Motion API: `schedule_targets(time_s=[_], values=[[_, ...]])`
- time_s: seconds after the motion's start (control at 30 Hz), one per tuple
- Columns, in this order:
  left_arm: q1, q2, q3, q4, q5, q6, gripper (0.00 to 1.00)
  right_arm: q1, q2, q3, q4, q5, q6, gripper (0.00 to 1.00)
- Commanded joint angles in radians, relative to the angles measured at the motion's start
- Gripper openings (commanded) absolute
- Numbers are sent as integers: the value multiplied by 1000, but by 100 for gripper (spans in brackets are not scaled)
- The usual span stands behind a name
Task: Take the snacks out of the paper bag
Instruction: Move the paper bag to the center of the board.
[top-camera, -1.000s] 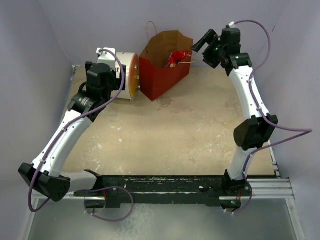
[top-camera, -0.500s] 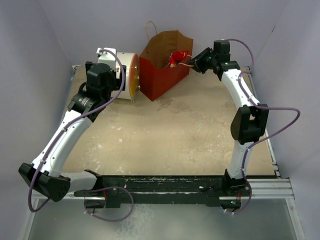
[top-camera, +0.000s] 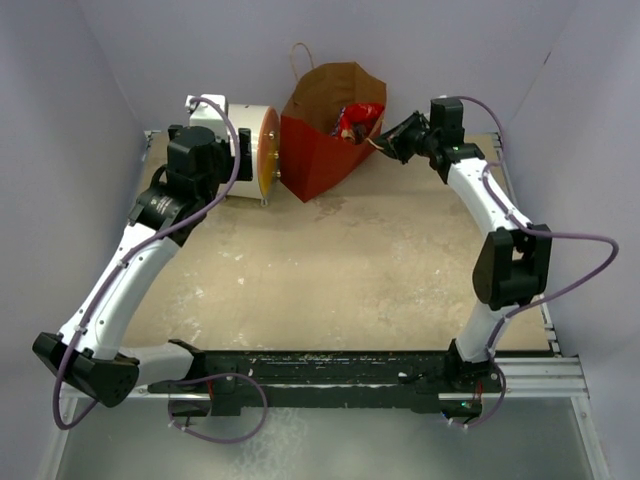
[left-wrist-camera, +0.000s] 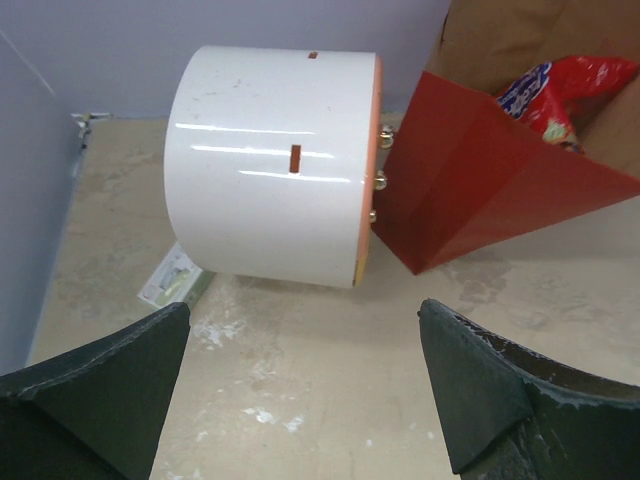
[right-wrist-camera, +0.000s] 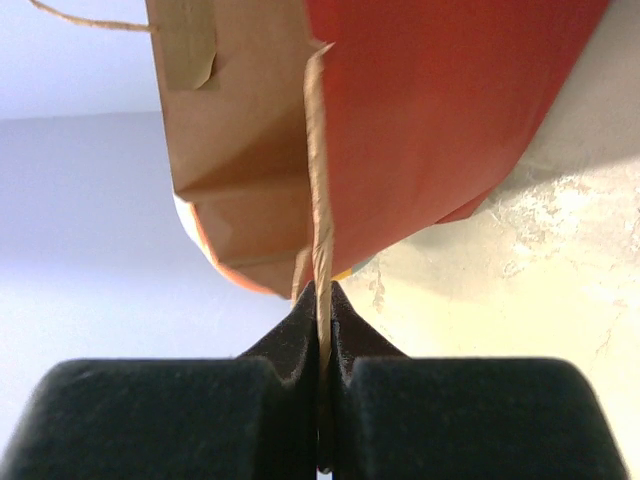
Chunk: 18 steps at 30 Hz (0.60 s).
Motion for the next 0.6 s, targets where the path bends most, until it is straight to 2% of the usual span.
schedule_targets(time_s=[0.0,0.17,0.37,0.57], values=[[9,-86,68,-85,78,-140,99,44,-143,-79,51,-30,-13,0],[8,-167,71,-220,185,-302,99,110,-294,-225,27,-2,-30,0],[9,-255,50,-353,356,-514,99,163,-576,-432,-31,55,-22,0],[9,-288,17,-377,516,-660,99,163,-879,-559,-269,155,-47,0]])
